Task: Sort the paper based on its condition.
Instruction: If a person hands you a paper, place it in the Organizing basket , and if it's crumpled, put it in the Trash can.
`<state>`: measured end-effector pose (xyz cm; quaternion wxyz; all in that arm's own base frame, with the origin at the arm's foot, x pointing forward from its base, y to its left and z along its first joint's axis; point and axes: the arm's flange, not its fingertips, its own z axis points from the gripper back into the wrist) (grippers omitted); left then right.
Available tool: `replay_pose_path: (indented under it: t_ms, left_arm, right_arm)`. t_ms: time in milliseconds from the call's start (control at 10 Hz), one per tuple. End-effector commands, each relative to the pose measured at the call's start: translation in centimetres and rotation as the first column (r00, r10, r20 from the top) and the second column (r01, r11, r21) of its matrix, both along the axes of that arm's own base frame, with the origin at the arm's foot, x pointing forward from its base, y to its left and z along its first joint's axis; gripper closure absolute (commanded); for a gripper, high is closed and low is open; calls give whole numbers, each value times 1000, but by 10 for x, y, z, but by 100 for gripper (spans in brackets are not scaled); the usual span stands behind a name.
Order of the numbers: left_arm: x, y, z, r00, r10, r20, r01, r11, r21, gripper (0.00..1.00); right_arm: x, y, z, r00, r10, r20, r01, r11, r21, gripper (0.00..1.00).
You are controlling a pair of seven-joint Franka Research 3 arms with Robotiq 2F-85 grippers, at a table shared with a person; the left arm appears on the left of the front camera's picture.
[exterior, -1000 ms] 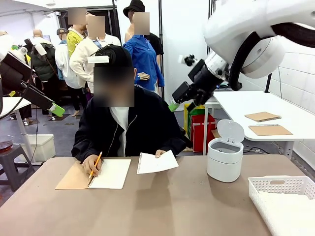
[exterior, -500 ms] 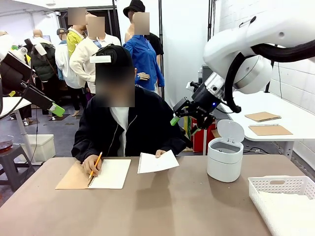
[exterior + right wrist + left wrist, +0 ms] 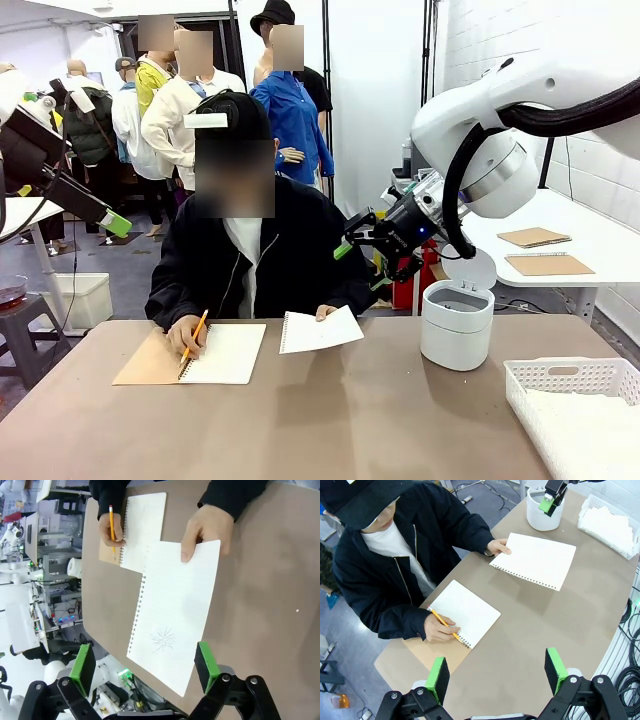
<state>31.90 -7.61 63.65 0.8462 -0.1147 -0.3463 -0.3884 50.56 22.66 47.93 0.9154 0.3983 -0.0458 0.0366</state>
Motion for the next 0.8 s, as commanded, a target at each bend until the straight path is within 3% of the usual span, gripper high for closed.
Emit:
replay_pose_path:
  t_ms: [0,100,300,700]
  left_arm:
    - [0,-1,1,1000,7,-8,-7,1000,-5,0]
    - [0,-1,1,1000,7,-8,-7,1000,-5,0]
    - [0,-1,1,1000,7,-8,-7,1000,-5,0]
    - [0,-1,1,1000,7,-8,-7,1000,-5,0]
  right_arm:
    - [1,-1,3,1000,14,0,-14,1000,-10,0]
    - [0,0,0,1000,0,0,0,1000,0,0]
    - [27,-15,-30,985,-59,-162,66,997,37,0]
    - [40,-33,-81,940,-123,-317,146,988,50,0]
